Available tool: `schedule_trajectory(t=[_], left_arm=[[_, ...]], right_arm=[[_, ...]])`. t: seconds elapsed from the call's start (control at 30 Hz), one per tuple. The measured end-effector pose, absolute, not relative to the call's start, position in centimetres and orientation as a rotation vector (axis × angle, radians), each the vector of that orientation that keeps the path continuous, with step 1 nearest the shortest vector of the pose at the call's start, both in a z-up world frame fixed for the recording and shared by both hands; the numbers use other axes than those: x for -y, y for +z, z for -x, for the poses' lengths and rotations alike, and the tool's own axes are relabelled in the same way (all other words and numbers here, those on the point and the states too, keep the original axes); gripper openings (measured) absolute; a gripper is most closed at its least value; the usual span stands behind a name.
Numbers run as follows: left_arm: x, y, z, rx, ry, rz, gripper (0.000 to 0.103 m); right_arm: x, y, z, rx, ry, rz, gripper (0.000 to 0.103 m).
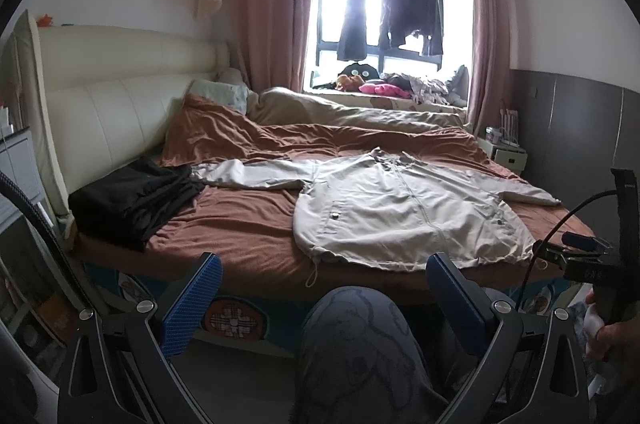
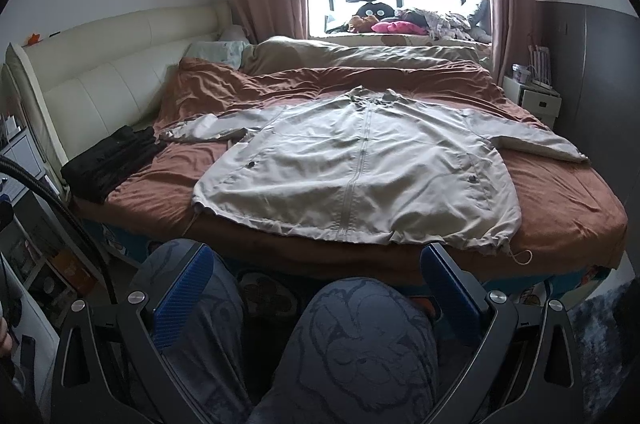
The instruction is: Fold large clothes
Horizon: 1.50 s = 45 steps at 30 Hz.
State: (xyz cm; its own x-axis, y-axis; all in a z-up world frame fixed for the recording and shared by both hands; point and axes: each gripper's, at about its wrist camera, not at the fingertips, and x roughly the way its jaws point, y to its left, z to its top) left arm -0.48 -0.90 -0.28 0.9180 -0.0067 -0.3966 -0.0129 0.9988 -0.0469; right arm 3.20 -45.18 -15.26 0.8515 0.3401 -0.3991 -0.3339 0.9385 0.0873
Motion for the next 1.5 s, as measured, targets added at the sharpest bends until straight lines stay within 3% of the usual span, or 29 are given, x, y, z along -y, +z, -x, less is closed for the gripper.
schedule_trajectory(t=[1.5], left_arm=[[-0.5,0.3,1.5,-0.357,0.024,0.093,0.102]], right_arm=[[46.2,-14.4,-2.2,-0.39,0.355,-0.05,0.103]])
